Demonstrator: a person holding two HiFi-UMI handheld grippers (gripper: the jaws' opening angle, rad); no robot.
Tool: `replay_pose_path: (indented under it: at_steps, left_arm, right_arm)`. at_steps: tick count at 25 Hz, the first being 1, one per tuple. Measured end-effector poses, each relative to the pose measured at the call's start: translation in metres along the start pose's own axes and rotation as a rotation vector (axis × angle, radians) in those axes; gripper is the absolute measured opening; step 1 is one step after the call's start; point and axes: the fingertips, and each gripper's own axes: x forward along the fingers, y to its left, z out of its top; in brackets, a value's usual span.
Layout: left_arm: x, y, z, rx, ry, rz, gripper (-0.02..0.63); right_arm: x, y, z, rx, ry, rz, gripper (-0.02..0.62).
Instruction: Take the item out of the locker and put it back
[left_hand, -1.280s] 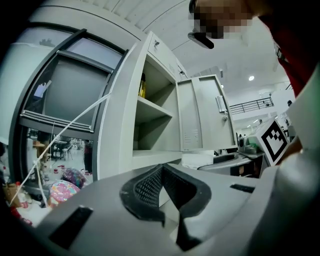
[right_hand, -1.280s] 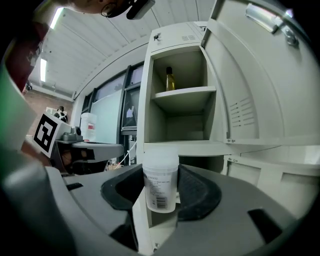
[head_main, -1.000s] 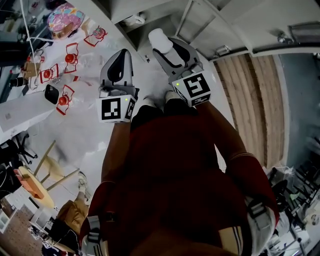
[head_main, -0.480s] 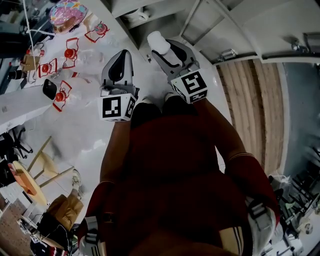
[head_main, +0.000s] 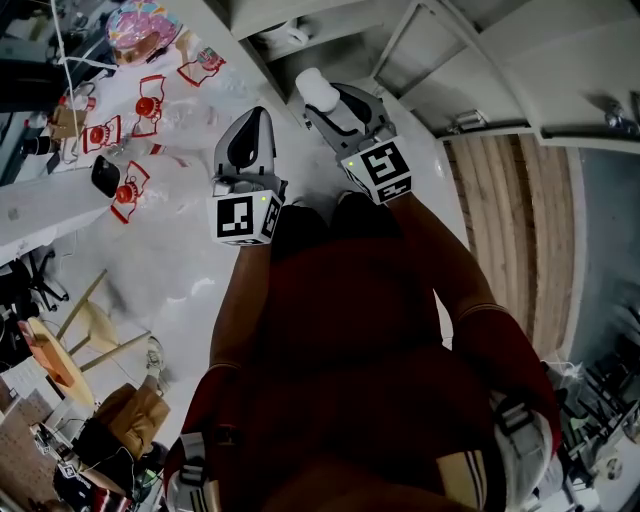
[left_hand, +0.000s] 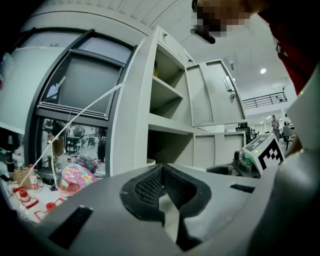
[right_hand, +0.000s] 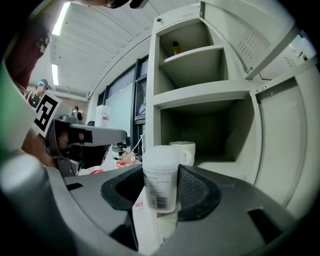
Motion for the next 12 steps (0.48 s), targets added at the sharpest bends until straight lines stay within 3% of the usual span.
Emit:
replay_pose_path:
  at_steps: [12]
  left_arm:
    - [0.009, 0.020, -0.034, -0.003, 0.007, 0.013, 0.006]
  right_arm:
    - [0.039, -0.010, -0.048, -0.010, 0.050, 0.013, 0.193]
